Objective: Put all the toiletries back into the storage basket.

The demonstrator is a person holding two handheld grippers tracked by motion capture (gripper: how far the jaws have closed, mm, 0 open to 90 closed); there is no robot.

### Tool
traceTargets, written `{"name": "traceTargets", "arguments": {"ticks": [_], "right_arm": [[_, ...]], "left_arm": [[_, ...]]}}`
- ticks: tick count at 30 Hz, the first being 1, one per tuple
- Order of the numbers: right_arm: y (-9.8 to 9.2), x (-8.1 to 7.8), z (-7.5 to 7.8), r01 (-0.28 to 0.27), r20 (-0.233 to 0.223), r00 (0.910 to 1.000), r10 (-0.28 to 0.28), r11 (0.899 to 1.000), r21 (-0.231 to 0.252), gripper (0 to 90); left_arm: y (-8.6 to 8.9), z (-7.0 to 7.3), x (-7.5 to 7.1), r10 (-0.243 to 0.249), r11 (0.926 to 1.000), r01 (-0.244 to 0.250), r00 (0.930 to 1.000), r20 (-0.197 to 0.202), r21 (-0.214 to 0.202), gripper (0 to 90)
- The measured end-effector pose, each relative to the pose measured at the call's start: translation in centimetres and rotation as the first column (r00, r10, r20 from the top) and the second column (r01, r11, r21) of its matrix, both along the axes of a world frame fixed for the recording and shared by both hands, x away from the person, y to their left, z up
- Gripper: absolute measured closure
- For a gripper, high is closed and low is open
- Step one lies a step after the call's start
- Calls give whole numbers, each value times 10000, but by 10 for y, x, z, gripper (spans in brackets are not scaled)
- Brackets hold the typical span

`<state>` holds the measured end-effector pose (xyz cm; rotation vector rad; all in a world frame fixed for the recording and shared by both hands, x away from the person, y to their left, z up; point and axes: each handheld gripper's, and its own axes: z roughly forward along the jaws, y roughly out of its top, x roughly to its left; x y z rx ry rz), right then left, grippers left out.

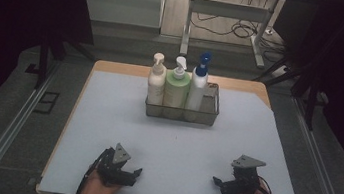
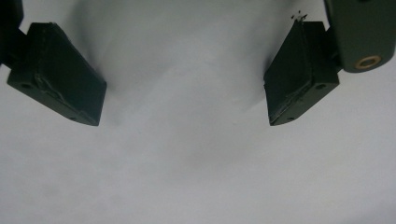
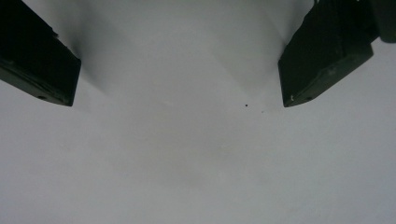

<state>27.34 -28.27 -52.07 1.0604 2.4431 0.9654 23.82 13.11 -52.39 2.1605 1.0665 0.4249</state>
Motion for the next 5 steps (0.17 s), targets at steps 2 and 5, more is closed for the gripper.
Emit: {"name": "traceTargets", "arguments": {"ticks": [2, 5], "right_arm": [[-1, 1, 0, 76, -110, 9999, -75, 9999, 95, 0], [-1, 0, -1, 52, -117, 9999, -51, 10000, 71, 0]], "left_arm": [[0, 0, 0, -3, 10000, 3, 10000, 0, -13, 129], [0, 0, 0, 5, 10000, -5, 10000, -30, -46, 129]]}}
